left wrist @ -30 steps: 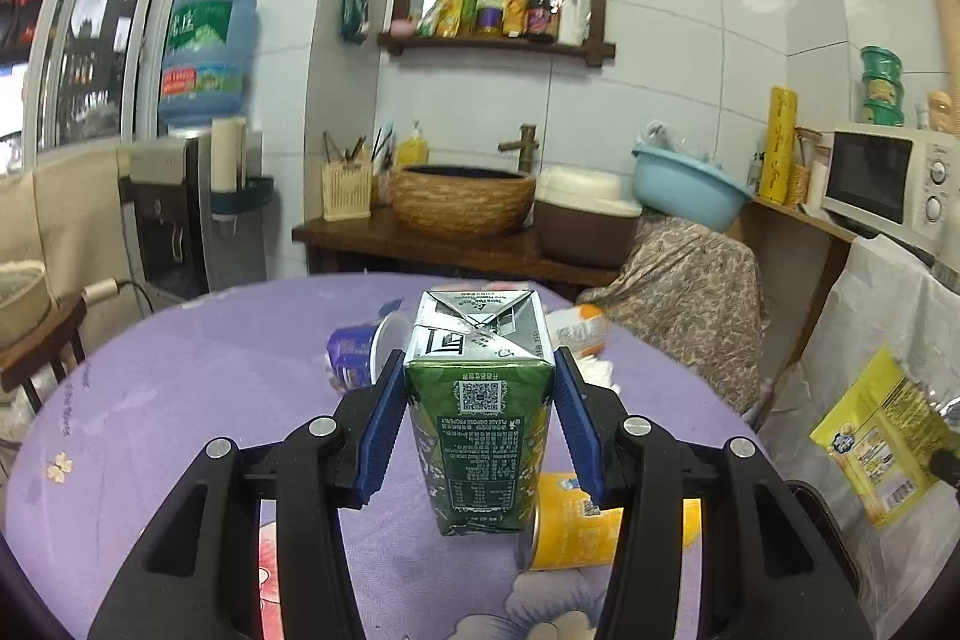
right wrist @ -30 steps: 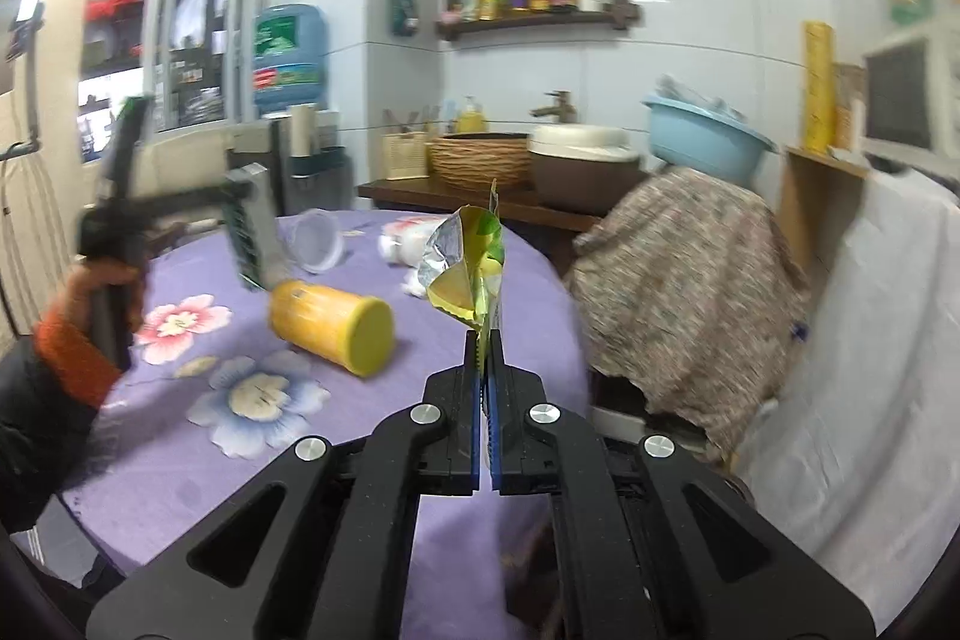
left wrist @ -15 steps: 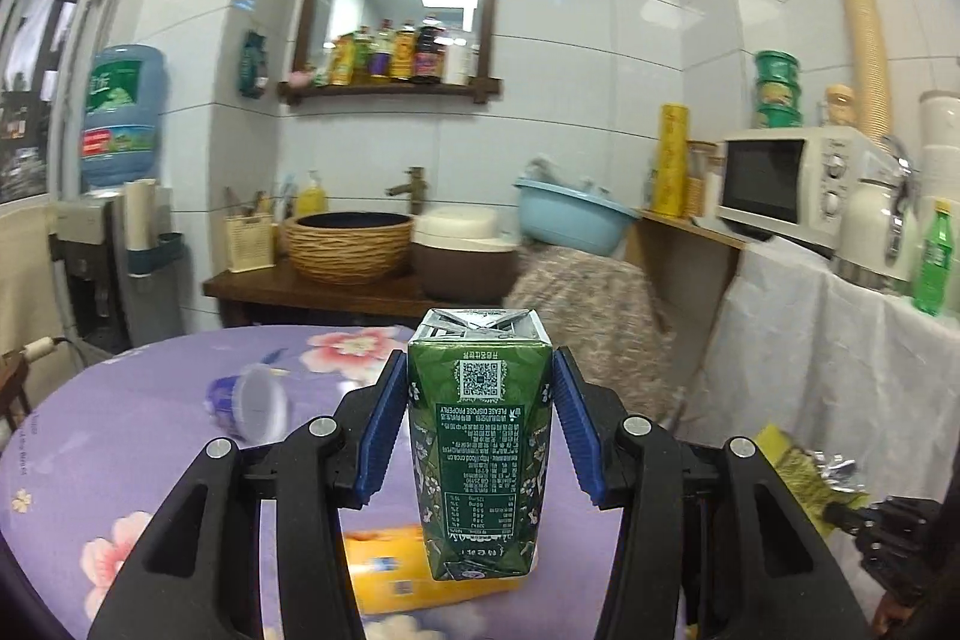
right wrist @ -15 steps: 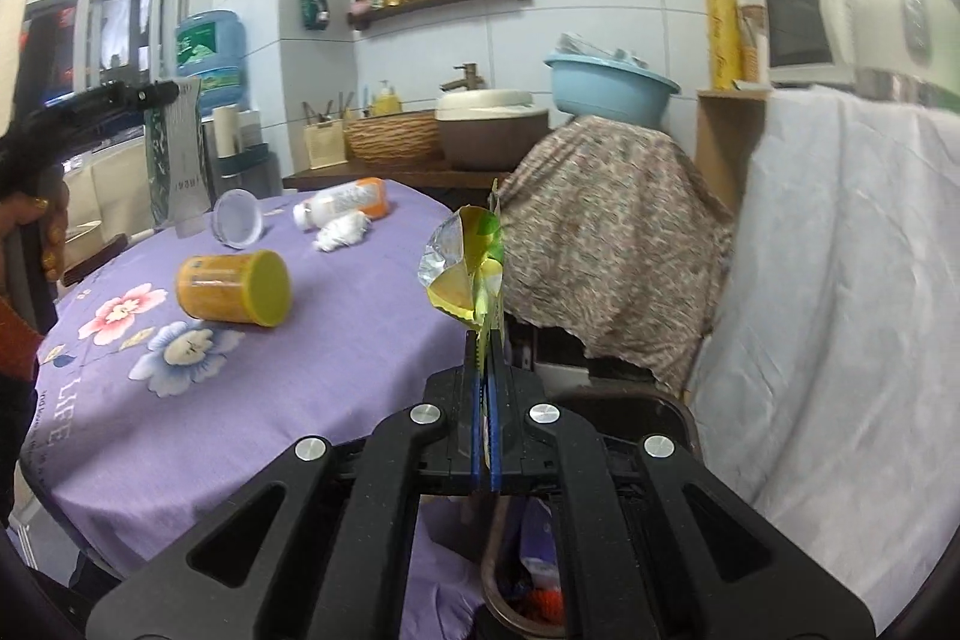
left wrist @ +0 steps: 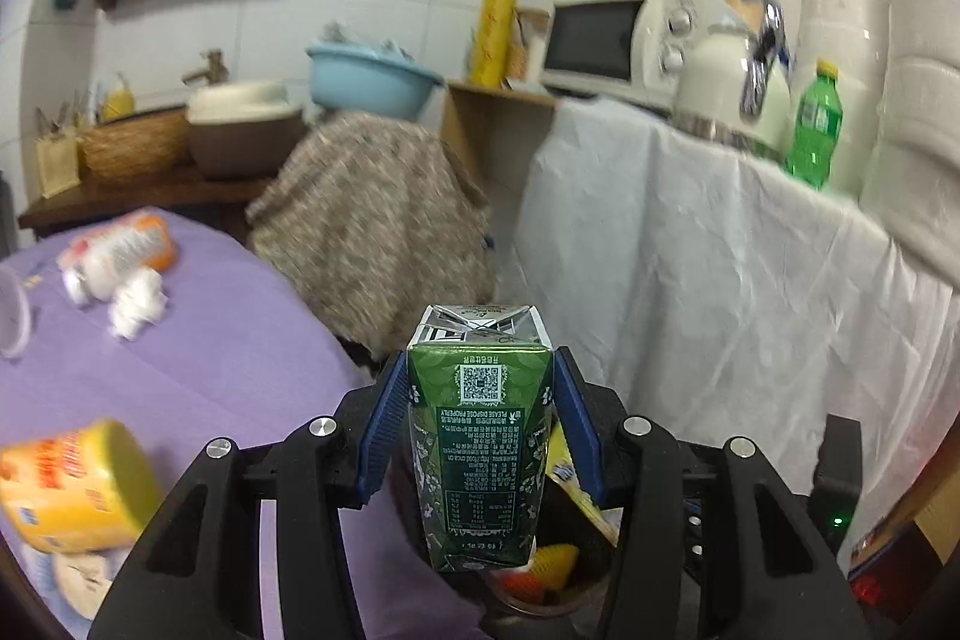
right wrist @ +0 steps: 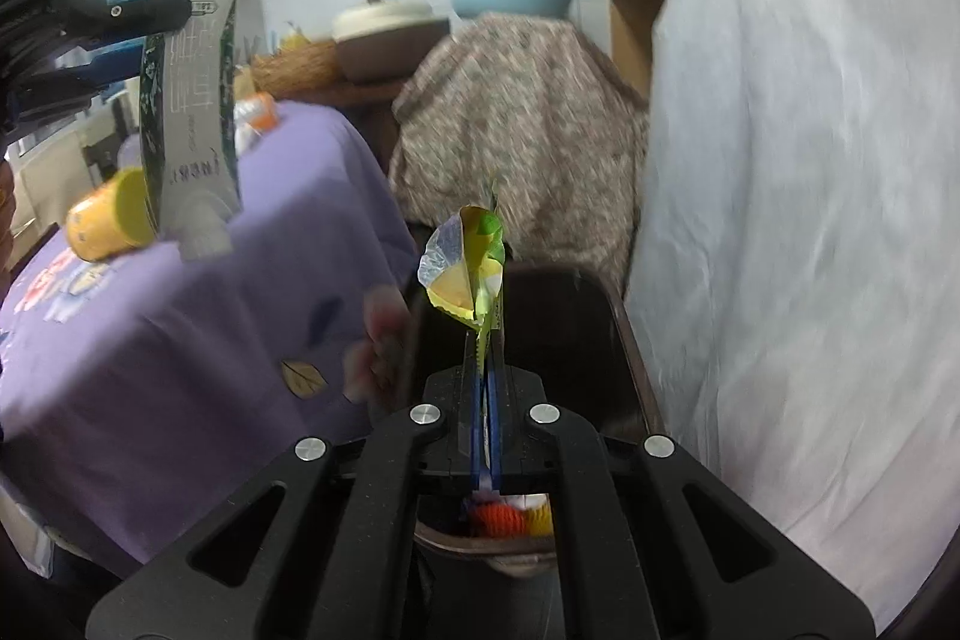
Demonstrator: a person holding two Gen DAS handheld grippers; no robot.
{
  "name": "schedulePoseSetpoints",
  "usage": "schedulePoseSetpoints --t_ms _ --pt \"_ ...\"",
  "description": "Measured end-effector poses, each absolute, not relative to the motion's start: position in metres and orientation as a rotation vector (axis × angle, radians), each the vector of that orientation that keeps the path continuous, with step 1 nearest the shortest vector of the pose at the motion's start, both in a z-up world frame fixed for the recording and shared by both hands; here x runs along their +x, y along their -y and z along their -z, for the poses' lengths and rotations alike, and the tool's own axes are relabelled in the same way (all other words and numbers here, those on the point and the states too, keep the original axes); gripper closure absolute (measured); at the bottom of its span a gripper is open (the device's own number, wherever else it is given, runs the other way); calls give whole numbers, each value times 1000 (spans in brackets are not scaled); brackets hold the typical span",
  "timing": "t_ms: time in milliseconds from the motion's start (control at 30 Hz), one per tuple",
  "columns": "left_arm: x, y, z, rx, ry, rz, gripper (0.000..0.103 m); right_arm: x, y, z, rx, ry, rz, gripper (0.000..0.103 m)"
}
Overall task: Collect trash
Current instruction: 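Carry the green carton and yellow wrapper over the bin with both grippers, then open both grippers to drop the carton and wrapper into the bin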
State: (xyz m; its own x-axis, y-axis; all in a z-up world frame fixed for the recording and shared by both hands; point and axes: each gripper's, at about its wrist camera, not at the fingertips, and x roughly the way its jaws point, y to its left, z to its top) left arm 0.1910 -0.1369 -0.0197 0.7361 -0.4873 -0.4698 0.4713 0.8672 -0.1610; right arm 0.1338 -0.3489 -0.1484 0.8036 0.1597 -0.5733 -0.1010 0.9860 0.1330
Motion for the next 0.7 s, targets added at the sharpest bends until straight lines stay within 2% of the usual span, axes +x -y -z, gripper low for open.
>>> schedulePoseSetpoints --t_ms 300,600,667,700 --pt "206 181 79 26 -695 566 55 159 360 206 132 -735 -97 100" --pt "214 199 100 89 -748 564 55 180 355 239 159 -824 -99 99" --pt "216 201 102 96 -752 562 55 178 352 239 146 -825 -99 96" --pt "218 202 102 99 -753 560 55 177 351 239 141 -826 -97 88"
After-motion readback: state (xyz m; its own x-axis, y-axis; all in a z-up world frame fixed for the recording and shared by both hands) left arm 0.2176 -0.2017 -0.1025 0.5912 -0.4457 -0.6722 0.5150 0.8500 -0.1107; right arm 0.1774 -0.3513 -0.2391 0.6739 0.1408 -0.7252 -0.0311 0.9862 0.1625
